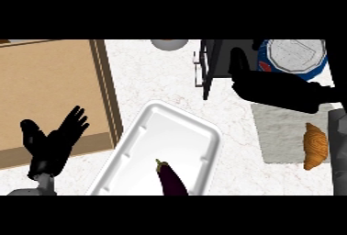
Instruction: Pick the can from the placemat and place it in the tiered shelf
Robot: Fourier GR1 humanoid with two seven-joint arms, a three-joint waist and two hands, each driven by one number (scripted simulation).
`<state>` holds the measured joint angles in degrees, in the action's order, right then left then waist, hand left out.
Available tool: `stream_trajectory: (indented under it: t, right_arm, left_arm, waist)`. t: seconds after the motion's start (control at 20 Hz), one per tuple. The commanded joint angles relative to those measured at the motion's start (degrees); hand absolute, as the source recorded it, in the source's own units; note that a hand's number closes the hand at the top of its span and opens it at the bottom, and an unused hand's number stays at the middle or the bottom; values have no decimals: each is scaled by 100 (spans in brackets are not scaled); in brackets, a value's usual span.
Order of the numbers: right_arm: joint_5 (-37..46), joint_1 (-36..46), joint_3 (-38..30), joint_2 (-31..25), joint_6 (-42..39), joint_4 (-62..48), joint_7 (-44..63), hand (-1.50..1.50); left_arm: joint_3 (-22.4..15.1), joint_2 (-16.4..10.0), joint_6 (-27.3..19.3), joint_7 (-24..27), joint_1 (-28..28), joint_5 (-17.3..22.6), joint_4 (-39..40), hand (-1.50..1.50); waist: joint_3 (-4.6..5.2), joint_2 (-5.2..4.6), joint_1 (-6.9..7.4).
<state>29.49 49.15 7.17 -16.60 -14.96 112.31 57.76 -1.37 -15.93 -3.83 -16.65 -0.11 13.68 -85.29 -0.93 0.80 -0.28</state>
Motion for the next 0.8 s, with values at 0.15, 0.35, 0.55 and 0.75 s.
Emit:
stream_trajectory:
  t: [0.15,0.35,0.55,0.75]
  right_arm:
    - [-454,1128,-1095,-561,-377,-1208,-5,150]
    - [-366,1396,-1270,-825,-426,-1919,-299,150]
    - [-410,1608,-1462,-1052,-390,-2856,-1052,150]
    - [-390,1900,-1375,-1105,-500,-3608,-1535,150]
  left_arm:
    - [36,168,-15,129,-222,-131,789,0]
    - [59,128,-8,46,26,-128,397,0]
    - [220,-104,234,-31,-34,-48,534,0]
    - [-101,352,-96,7,-94,-316,523,0]
  waist:
    - [103,-101,17]
    - [99,-91,67]
    - [98,-115,98]
    - [99,-116,105]
